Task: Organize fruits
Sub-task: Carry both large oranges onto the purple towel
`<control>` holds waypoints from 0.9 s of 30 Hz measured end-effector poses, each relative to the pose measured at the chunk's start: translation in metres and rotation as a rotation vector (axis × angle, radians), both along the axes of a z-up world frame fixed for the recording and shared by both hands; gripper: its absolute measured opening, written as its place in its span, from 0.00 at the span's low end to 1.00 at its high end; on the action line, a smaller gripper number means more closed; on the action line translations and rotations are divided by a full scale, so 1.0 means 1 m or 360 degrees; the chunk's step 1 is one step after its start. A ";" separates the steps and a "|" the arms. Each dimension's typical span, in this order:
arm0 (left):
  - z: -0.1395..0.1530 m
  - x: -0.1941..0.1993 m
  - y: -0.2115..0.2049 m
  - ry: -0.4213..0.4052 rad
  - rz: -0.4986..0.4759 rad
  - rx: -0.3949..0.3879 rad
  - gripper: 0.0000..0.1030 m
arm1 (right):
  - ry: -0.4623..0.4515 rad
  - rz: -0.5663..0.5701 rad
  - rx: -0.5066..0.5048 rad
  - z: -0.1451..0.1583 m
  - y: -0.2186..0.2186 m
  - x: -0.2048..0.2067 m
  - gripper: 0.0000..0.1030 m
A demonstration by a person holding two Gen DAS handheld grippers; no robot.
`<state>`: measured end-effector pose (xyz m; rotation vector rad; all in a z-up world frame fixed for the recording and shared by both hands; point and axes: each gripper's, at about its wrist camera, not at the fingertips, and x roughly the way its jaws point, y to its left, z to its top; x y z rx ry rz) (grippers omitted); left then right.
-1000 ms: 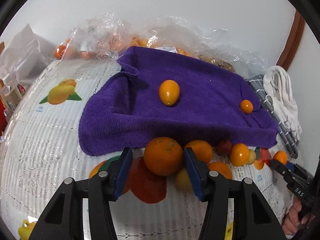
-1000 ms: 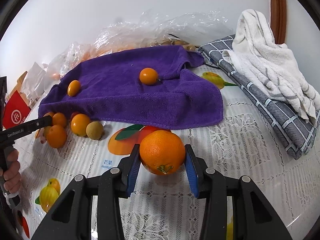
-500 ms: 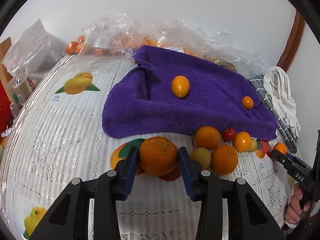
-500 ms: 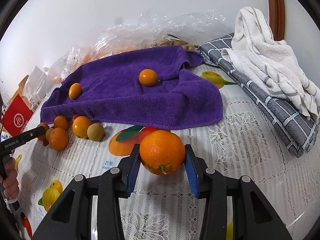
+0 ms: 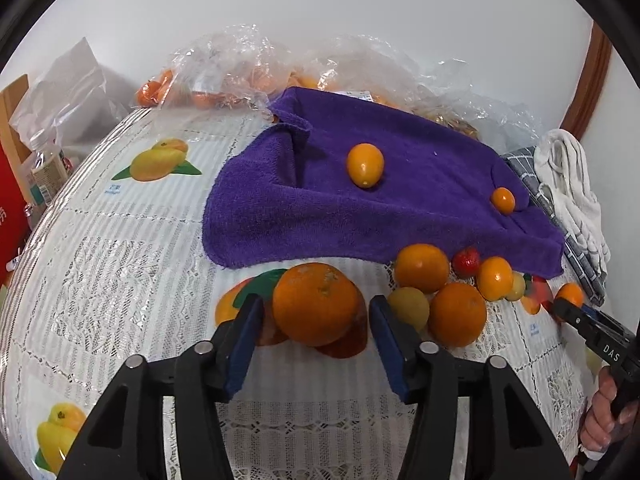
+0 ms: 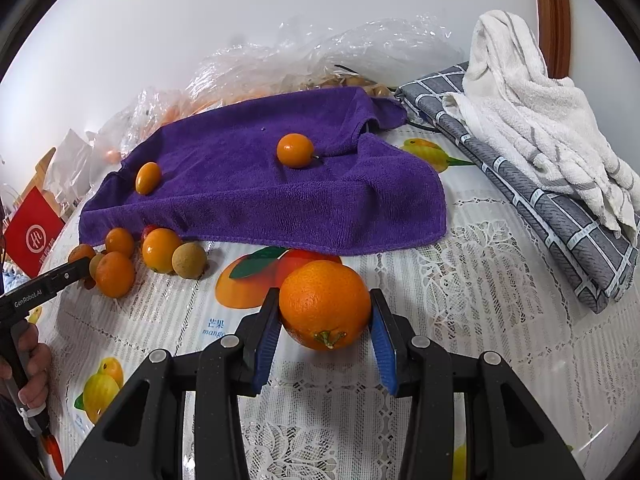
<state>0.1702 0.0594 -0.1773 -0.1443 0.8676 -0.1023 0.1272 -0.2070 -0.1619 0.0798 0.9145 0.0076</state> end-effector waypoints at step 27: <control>0.017 -0.020 0.014 -0.0238 -0.0028 -0.0253 0.38 | -0.0104 0.0011 0.0057 0.014 -0.001 -0.008 0.41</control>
